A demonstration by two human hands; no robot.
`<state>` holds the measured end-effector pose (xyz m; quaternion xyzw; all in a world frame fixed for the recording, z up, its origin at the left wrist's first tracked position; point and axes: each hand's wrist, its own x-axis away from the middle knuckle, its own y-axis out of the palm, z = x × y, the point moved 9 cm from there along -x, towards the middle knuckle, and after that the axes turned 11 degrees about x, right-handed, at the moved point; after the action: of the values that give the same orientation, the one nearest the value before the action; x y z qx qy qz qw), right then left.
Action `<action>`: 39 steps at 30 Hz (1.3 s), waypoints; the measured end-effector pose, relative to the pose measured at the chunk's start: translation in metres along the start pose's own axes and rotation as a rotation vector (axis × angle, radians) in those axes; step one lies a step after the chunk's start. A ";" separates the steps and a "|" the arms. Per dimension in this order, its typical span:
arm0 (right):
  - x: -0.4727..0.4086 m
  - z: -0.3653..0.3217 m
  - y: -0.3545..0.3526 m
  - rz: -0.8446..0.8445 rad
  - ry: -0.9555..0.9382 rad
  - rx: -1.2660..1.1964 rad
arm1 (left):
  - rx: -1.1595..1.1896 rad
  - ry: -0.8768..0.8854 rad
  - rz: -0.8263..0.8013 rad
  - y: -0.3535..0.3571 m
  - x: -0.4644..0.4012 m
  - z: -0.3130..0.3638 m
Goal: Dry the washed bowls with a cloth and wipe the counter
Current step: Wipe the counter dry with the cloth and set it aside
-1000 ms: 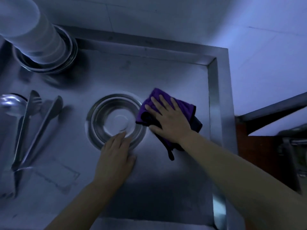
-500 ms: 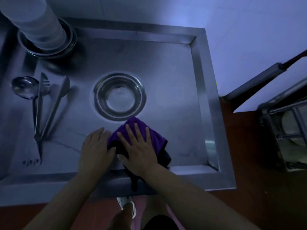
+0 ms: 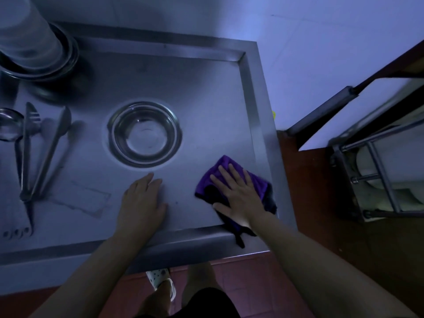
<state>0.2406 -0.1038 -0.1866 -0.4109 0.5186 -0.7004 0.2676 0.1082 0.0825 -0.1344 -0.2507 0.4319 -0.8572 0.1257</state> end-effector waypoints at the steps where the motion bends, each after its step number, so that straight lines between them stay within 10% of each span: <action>1: -0.006 0.010 -0.001 0.005 0.008 0.011 | -0.006 -0.003 -0.003 0.001 -0.003 0.000; 17: -0.089 0.072 -0.016 0.068 0.216 -0.002 | 0.021 -0.079 0.064 -0.008 -0.028 -0.024; 39: 0.046 -0.150 -0.044 -0.047 0.379 -0.105 | 0.134 -0.091 0.055 -0.057 0.039 -0.107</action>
<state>0.0909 -0.0502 -0.1500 -0.2972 0.5856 -0.7433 0.1270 0.0177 0.1722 -0.1302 -0.2685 0.3741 -0.8681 0.1855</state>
